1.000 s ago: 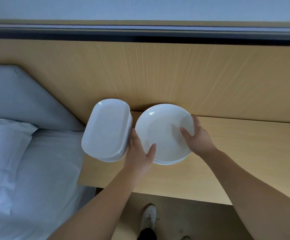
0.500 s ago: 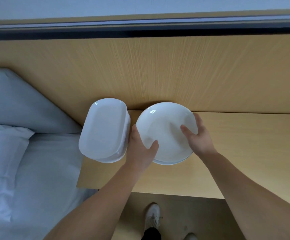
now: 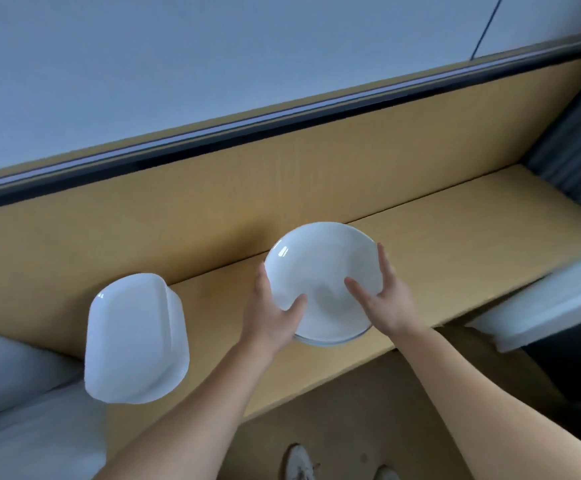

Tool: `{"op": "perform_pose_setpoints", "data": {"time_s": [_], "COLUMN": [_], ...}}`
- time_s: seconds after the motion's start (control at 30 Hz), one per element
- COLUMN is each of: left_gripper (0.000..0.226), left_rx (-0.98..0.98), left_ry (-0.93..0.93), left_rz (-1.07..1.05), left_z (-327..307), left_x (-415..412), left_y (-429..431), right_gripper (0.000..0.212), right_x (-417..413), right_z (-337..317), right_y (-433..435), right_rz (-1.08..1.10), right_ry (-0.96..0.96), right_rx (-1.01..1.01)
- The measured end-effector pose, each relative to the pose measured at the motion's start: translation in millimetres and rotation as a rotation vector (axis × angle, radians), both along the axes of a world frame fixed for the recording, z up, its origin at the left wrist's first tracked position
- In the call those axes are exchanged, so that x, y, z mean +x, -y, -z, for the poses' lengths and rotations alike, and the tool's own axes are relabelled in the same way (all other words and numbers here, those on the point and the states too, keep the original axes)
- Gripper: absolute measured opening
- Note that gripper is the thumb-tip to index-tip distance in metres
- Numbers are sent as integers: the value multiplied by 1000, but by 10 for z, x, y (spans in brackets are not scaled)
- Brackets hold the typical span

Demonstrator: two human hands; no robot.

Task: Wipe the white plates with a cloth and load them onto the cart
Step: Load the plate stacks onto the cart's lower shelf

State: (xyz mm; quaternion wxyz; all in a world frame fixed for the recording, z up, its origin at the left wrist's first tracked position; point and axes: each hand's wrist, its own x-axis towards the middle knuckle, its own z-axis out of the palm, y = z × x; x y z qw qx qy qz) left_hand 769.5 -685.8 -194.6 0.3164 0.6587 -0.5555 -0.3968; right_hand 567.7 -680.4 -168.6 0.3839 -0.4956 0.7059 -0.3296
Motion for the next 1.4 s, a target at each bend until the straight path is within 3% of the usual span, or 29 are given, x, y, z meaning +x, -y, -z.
{"op": "perform_pose_setpoints", "data": {"time_s": [0.2,0.33,0.67,1.0,1.4], "left_gripper": [82,67,65,66,54], "left_rx": [-83,-116,-205,-199,-153], "left_ry": [-48,-114,-123,-180,-229], "left_rz": [249,387,792,1219,1649], "left_z": [-263,-435,-701,-695,-759], "left_x": [-622,-1089,-2157,-2928,-3355], "left_y": [-108,-326,-1872,-3291,-4498], "right_gripper": [92,95,97,99,89], "right_x": [-532,-873,-1475,-1525,-1175], "right_z": [-306,-445,-633,-761,-717], "right_y": [-670,-1214,-3359,-5196,-6554], "right_rz": [247,387,765,1132,1554], "right_ry": [-12,-13,-85,-155,-182], "right_rx": [-86,-116,-151,-91,-108]}}
